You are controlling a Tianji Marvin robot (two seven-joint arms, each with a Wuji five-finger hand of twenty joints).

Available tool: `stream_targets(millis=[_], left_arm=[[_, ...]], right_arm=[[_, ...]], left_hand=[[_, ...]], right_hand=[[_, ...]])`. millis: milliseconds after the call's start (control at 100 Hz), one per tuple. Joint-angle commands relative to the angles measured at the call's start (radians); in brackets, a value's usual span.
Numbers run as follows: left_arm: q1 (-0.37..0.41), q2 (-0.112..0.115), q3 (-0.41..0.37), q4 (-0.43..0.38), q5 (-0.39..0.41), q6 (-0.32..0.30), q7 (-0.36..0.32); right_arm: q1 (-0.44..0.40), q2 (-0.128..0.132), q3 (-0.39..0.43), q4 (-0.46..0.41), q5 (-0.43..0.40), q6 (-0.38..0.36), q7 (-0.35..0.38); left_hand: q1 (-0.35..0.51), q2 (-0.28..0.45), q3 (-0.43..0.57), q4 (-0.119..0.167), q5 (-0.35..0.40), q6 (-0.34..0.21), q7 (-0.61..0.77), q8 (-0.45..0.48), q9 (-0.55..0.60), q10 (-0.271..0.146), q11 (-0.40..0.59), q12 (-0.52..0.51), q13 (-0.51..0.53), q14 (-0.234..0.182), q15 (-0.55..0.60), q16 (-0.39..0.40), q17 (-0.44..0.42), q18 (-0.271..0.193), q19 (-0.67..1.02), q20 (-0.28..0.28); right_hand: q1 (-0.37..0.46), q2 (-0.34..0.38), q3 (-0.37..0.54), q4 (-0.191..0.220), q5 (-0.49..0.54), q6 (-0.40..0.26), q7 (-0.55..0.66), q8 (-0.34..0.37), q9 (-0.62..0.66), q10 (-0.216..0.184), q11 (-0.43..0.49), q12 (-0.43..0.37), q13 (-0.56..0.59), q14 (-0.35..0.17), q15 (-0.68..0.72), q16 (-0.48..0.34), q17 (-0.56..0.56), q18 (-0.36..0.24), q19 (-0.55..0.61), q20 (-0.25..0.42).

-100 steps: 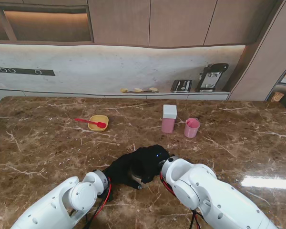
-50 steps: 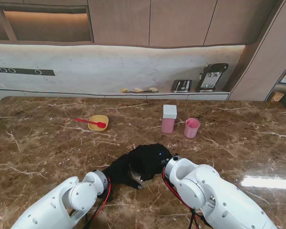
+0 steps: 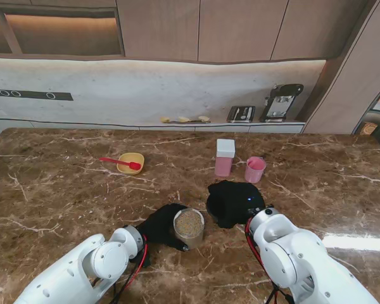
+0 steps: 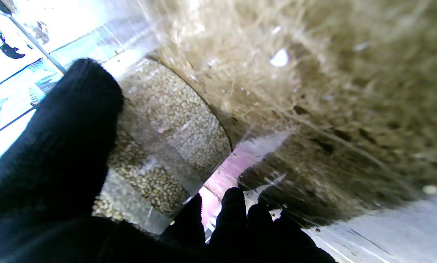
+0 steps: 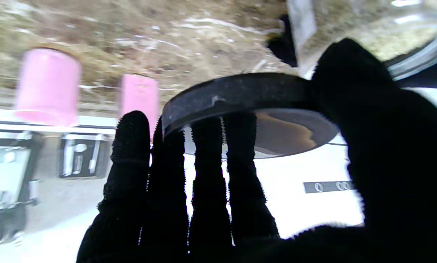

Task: Measure grain into the airtight container

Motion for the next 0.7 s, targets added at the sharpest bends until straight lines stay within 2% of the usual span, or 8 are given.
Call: stream_targets(millis=[0, 310, 480, 690], left_arm=[[0.036, 0.013, 0.012, 0.057, 0.007, 0.017, -0.026], [0.035, 0.016, 0.007, 0.052, 0.016, 0.018, -0.032], [0.034, 0.016, 0.007, 0.051, 0.019, 0.019, -0.033], [0.034, 0.017, 0.003, 0.049, 0.026, 0.02, -0.035]], right_arm=[[-0.03, 0.012, 0.019, 0.011, -0.012, 0.014, 0.017], [-0.125, 0.012, 0.095, 0.046, -0.075, 0.068, 0.019], [-0.125, 0.014, 0.088, 0.092, -0.085, 0.098, 0.022], [-0.097, 0.013, 0.051, 0.161, -0.092, 0.12, -0.053]], left_hand=[[0.097, 0.174, 0.157, 0.039, 0.07, -0.066, 0.1, 0.028, -0.008, -0.017, 0.013, 0.013, 0.041, 0.203, 0.066, 0.029, 0.09, 0.24, 0.157, 0.088], [0.099, 0.175, 0.154, 0.04, 0.069, -0.064, 0.098, 0.027, -0.007, -0.017, 0.016, 0.012, 0.042, 0.202, 0.066, 0.029, 0.091, 0.24, 0.157, 0.088], [0.099, 0.175, 0.155, 0.04, 0.069, -0.064, 0.098, 0.027, -0.007, -0.017, 0.016, 0.011, 0.042, 0.203, 0.067, 0.03, 0.091, 0.238, 0.158, 0.088], [0.096, 0.176, 0.157, 0.04, 0.067, -0.067, 0.099, 0.028, -0.006, -0.018, 0.018, 0.012, 0.042, 0.202, 0.068, 0.03, 0.091, 0.238, 0.159, 0.088]], right_hand=[[0.074, 0.067, 0.08, 0.008, 0.034, -0.037, 0.03, 0.041, -0.001, -0.016, 0.022, 0.018, -0.008, -0.099, 0.063, 0.019, -0.009, -0.006, 0.005, -0.016], [0.056, 0.076, 0.071, 0.007, 0.025, -0.025, 0.024, 0.043, -0.017, -0.01, 0.021, 0.02, -0.021, -0.099, 0.072, 0.025, -0.024, -0.004, -0.001, -0.015], [0.053, 0.083, 0.069, 0.007, 0.003, -0.014, 0.018, 0.045, -0.048, -0.006, 0.018, 0.018, -0.047, -0.098, 0.061, 0.02, -0.051, 0.0, -0.027, -0.021], [0.042, 0.067, 0.083, 0.006, -0.015, -0.007, 0.014, 0.047, -0.068, -0.007, 0.029, 0.019, -0.062, -0.098, 0.053, 0.012, -0.065, 0.002, -0.048, -0.024]])
